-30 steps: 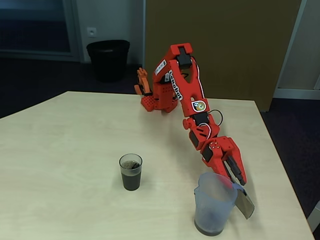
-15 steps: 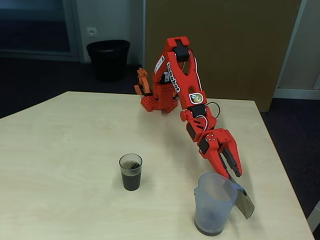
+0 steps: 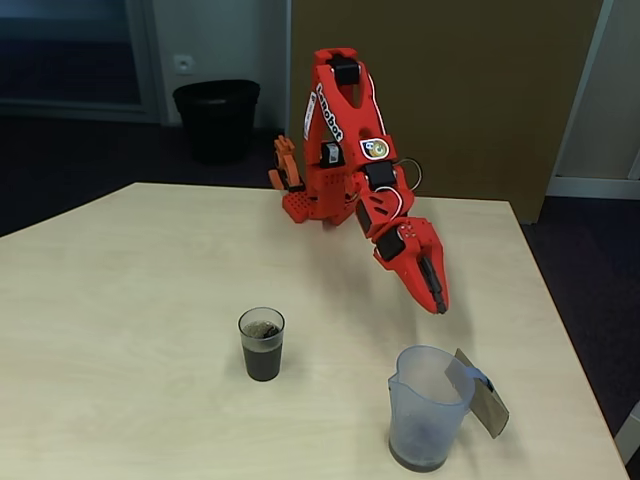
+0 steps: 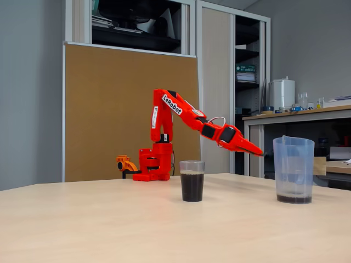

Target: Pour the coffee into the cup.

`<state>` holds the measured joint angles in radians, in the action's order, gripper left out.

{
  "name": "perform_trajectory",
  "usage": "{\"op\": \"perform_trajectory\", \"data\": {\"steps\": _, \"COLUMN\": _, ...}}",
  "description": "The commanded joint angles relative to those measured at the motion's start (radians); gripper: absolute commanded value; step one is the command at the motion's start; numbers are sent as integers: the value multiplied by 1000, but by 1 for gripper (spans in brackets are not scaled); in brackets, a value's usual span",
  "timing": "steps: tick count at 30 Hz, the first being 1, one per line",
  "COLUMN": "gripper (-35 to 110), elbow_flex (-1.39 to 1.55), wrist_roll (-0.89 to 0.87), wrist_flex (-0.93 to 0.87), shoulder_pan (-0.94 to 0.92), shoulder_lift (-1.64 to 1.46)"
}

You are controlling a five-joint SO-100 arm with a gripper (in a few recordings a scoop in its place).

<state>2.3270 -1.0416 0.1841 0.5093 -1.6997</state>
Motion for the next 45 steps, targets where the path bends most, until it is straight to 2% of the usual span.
{"op": "perform_trajectory", "data": {"steps": 1, "gripper": 0, "elbow_flex": 117, "wrist_roll": 216, "wrist_flex": -80, "shoulder_pan": 6, "shoulder_lift": -212}}
{"op": "perform_trajectory", "data": {"steps": 7, "gripper": 0, "elbow_flex": 422, "wrist_roll": 597, "wrist_flex": -147, "shoulder_pan": -28, "shoulder_lift": -451}}
{"op": "perform_trajectory", "data": {"steps": 14, "gripper": 0, "elbow_flex": 788, "wrist_roll": 706, "wrist_flex": -135, "shoulder_pan": -164, "shoulder_lift": -730}}
{"op": "perform_trajectory", "data": {"steps": 16, "gripper": 0, "elbow_flex": 795, "wrist_roll": 744, "wrist_flex": -301, "shoulder_pan": -218, "shoulder_lift": -808}}
{"op": "perform_trajectory", "data": {"steps": 21, "gripper": 0, "elbow_flex": 798, "wrist_roll": 920, "wrist_flex": -511, "shoulder_pan": -345, "shoulder_lift": -943}}
{"op": "perform_trajectory", "data": {"steps": 28, "gripper": 0, "elbow_flex": 810, "wrist_roll": 822, "wrist_flex": -848, "shoulder_pan": -399, "shoulder_lift": -1140}}
{"op": "perform_trajectory", "data": {"steps": 34, "gripper": 0, "elbow_flex": 815, "wrist_roll": 914, "wrist_flex": -1055, "shoulder_pan": -399, "shoulder_lift": -1262}}
{"op": "perform_trajectory", "data": {"steps": 38, "gripper": 0, "elbow_flex": 815, "wrist_roll": 911, "wrist_flex": -1210, "shoulder_pan": -399, "shoulder_lift": -1379}}
{"op": "perform_trajectory", "data": {"steps": 45, "gripper": 0, "elbow_flex": 815, "wrist_roll": 916, "wrist_flex": -1348, "shoulder_pan": -403, "shoulder_lift": -1537}}
